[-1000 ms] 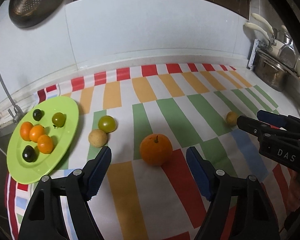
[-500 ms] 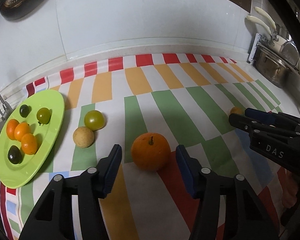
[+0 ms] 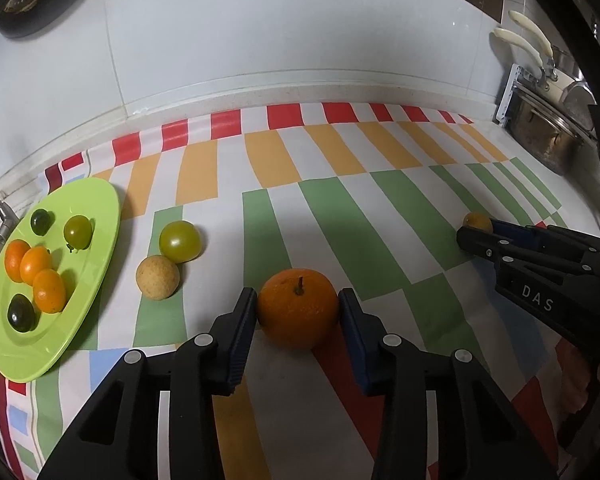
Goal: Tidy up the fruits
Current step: 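Grasp the large orange with the left gripper while the right gripper grasps the yellow fruit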
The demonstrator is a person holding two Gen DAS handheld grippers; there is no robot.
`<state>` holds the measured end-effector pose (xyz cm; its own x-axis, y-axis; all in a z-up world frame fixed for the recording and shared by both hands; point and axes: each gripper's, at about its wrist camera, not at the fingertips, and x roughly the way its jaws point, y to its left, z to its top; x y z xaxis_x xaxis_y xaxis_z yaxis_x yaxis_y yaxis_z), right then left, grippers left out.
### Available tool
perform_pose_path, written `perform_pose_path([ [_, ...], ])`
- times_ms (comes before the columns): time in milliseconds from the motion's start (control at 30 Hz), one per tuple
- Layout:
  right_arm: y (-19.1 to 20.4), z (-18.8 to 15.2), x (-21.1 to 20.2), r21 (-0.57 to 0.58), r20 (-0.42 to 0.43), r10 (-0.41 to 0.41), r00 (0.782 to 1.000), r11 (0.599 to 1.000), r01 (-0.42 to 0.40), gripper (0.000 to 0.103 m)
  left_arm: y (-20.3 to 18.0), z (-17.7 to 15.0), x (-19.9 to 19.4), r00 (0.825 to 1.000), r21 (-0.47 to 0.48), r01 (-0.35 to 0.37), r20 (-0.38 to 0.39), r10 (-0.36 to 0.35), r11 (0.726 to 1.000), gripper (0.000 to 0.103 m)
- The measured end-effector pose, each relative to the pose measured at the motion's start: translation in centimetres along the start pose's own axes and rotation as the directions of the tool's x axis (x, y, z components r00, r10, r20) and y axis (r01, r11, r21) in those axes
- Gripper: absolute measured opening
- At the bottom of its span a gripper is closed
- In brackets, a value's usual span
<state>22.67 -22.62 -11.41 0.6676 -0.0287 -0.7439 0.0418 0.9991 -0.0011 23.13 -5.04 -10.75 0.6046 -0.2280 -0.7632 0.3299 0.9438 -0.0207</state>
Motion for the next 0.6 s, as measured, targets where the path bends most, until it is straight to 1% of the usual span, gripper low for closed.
perform_pose_path([
  [333,1.4,0.0,-2.8,-0.027,0.049,0.062,0.997,0.998,-0.060,0.027,0.3,0.1,-2.7,0.998,-0.004,0.006,0.061,-0.006,1.000,0.041],
  [600,2.8,-0.2,-5.5,-0.055,0.087,0.096,0.992,0.994,-0.092,0.027,0.7,-0.4,-5.5,0.994,-0.013,-0.002,0.105,0.003,1.000,0.041],
])
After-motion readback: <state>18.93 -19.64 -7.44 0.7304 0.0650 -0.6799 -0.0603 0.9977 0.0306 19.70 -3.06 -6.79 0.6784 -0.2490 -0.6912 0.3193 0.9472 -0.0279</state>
